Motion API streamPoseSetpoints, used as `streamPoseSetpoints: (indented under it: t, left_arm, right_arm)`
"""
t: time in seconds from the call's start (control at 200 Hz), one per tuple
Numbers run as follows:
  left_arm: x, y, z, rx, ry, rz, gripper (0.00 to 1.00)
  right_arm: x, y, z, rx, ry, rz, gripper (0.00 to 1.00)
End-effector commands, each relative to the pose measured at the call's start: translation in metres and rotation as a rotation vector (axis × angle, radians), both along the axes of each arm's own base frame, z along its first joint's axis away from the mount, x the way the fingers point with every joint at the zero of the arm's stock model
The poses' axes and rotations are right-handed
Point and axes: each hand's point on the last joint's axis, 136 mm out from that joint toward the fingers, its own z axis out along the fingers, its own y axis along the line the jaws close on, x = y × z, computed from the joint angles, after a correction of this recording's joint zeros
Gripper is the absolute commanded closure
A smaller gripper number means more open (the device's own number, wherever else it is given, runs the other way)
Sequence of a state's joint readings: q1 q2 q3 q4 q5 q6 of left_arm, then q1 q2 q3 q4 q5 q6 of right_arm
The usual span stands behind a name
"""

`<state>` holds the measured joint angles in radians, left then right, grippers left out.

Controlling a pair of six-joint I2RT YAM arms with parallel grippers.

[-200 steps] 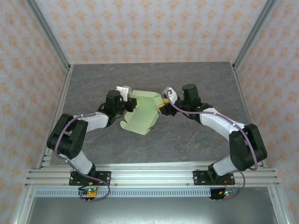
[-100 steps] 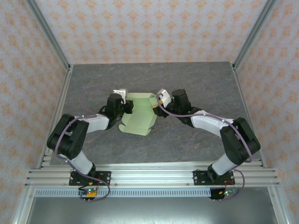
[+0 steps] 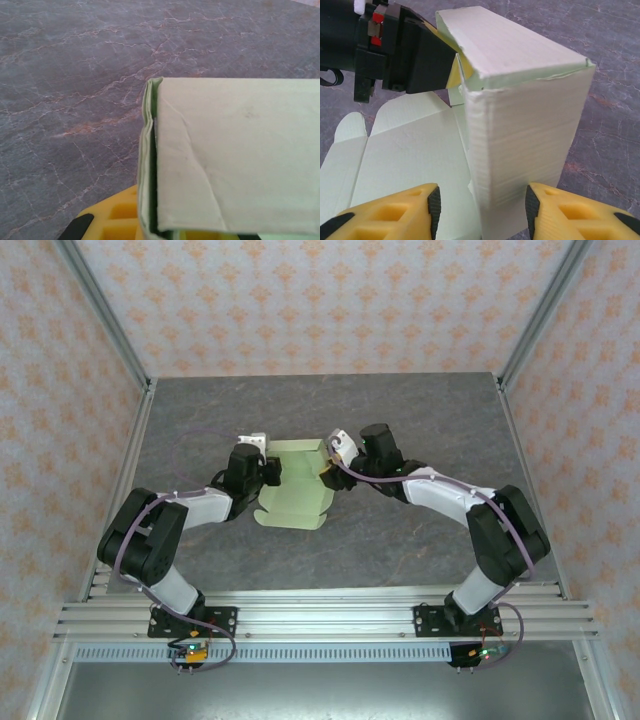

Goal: Fold the paper box

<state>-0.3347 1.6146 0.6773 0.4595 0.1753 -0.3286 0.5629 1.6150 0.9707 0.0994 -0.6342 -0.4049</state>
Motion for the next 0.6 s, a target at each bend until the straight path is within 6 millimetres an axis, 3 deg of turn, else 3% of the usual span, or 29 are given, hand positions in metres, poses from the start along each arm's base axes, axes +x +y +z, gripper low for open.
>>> streamPoseSetpoints:
  t: [0.0, 0.11, 0.21, 0.425, 0.591]
  left_arm:
    - [0.0, 0.0, 0.013, -0.016, -0.036, 0.032, 1.0]
    - [0.001, 0.0, 0.012, -0.023, -0.034, 0.043, 1.0]
    - [0.0, -0.003, 0.014, -0.025, -0.036, 0.045, 1.0]
    - [-0.006, -0.005, 0.016, -0.051, -0.027, 0.104, 1.0]
    - [-0.016, -0.009, 0.027, -0.135, -0.012, 0.156, 1.0]
  right_arm:
    - [0.01, 0.005, 0.007, 0.002, -0.06, -0.025, 0.55]
    - [0.024, 0.006, 0.01, 0.034, -0.118, -0.155, 0.66]
    - [0.033, 0.012, 0.005, 0.013, -0.176, -0.278, 0.66]
    - [0.068, -0.002, 0.005, -0.045, -0.334, -0.667, 0.64]
    - [0.089, -0.007, 0.017, 0.019, -0.37, -0.829, 0.77]
